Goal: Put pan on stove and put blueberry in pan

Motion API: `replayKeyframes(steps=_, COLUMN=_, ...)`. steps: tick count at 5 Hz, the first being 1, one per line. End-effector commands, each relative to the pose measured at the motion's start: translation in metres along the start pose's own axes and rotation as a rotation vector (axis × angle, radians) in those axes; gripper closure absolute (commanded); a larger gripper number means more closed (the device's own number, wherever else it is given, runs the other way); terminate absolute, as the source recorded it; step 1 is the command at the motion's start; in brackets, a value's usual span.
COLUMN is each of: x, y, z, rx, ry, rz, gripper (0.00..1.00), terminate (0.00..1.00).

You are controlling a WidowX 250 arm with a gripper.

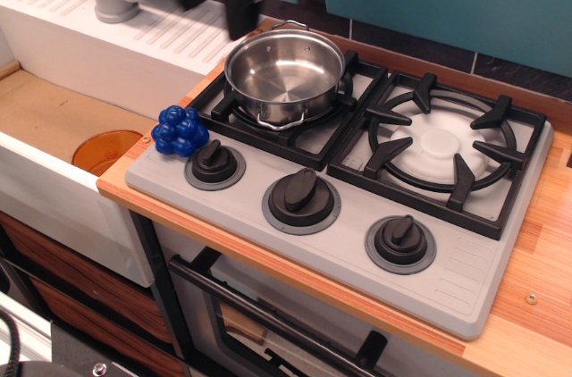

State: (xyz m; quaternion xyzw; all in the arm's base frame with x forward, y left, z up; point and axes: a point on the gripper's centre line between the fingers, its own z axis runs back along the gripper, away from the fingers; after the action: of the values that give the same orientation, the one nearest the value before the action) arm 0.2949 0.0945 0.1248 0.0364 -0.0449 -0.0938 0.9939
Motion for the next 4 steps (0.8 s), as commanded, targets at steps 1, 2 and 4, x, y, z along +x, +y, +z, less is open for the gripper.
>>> replayKeyframes(steps=1, x=-0.027, y=-0.007, z=0.004, rx=0.108, ry=-0.111, rz=0.047, gripper=0.0, terminate=0.0)
replayKeyframes(steps=2, x=-0.035, y=-0.012, z=-0.013, rx=0.113, ry=-0.137, rz=0.047, gripper=0.0, terminate=0.0)
replayKeyframes(steps=4, x=-0.037, y=-0.011, z=-0.044, rx=0.117, ry=-0.181, rz=0.035, gripper=0.0, terminate=0.0)
